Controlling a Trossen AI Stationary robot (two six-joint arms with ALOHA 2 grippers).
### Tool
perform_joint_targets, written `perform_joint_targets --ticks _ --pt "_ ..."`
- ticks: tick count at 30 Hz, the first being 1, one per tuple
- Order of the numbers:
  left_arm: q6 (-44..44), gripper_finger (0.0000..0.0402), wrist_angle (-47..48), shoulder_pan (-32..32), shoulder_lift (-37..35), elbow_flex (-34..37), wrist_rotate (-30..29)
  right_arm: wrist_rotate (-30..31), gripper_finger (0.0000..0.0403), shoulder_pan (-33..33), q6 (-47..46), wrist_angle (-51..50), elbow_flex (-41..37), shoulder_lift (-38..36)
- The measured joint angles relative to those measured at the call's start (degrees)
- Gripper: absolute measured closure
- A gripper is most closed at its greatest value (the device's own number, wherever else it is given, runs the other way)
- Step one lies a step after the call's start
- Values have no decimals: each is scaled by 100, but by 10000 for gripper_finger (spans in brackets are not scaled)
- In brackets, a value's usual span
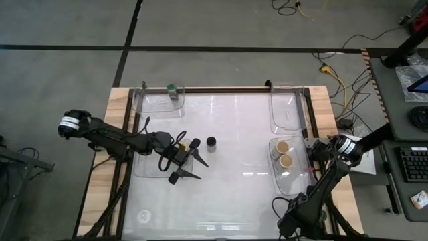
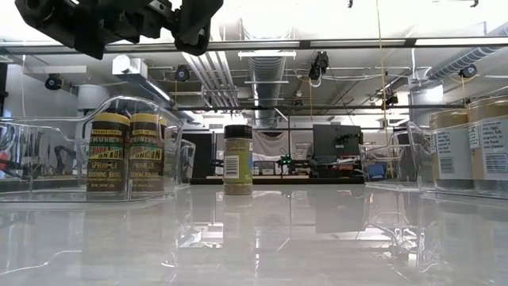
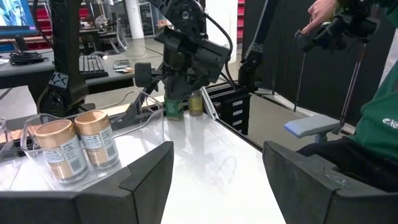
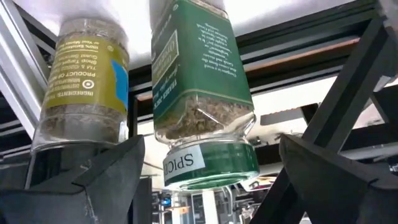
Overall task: Sort spices by type
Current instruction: Put the green spice bottle into the top left transparent bin
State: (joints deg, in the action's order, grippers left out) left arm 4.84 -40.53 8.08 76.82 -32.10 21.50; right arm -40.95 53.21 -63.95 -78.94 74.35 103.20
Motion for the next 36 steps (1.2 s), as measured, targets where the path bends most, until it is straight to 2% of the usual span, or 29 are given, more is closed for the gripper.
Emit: perform_joint_targets --ticks 6,17,23,28,36 --pt "-2 171 1 0 0 0 0 0 47 2 -102 1 -64 -2" --pt "-2 171 2 0 0 0 0 2 152 0 -50 2 -131 0" --pt "-2 171 2 -1 0 0 0 -20 190 -11 3 2 -113 -13" --pt "-2 171 4 -2 0 0 0 75 201 -79 49 3 -60 -11" --pt "-2 171 4 -2 0 0 0 413 192 -400 18 45 189 -11"
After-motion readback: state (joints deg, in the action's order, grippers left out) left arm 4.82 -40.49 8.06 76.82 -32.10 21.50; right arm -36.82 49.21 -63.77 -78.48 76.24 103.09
